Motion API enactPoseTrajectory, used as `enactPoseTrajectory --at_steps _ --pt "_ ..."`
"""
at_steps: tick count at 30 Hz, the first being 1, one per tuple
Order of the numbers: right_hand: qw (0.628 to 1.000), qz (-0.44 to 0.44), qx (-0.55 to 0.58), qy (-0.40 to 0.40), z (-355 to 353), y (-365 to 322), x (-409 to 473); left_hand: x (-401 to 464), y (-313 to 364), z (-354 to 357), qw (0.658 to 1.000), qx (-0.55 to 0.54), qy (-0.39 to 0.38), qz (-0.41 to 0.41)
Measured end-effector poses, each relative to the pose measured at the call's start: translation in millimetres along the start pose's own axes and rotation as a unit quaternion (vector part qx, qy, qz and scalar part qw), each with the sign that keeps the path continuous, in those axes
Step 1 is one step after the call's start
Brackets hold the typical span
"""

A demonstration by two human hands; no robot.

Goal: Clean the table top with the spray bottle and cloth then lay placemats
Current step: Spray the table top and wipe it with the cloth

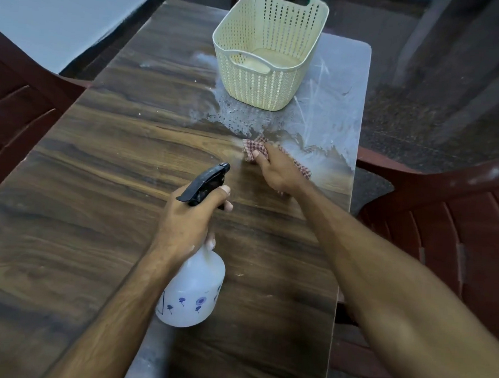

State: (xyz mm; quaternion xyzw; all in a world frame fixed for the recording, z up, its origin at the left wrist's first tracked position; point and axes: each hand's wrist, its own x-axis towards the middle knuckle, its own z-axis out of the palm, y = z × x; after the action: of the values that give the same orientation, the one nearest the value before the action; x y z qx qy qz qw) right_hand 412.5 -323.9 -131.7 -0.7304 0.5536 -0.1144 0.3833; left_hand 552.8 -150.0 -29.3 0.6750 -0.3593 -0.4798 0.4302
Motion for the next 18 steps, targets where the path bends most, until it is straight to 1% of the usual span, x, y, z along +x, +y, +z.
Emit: enactPoseTrajectory --at_steps 3,6,10,15,18 --pt "0.996 -0.008 0.081 -0.041 -21 -1 -36 -21 5 2 1.000 -0.010 0.007 0.005" --pt "0.992 -0.002 0.109 -0.060 -34 -1 -71 -44 10 3 1.000 -0.026 0.015 0.004" --pt "0.985 0.036 0.147 -0.084 -40 -3 -125 -76 9 6 1.000 -0.013 0.019 0.006" --pt "0.977 0.065 0.188 -0.070 -27 -3 -191 -115 3 5 1.000 -0.010 0.005 0.006" --pt "0.972 0.073 0.209 -0.077 -18 -5 -224 -135 0 2 1.000 -0.017 -0.011 0.009"
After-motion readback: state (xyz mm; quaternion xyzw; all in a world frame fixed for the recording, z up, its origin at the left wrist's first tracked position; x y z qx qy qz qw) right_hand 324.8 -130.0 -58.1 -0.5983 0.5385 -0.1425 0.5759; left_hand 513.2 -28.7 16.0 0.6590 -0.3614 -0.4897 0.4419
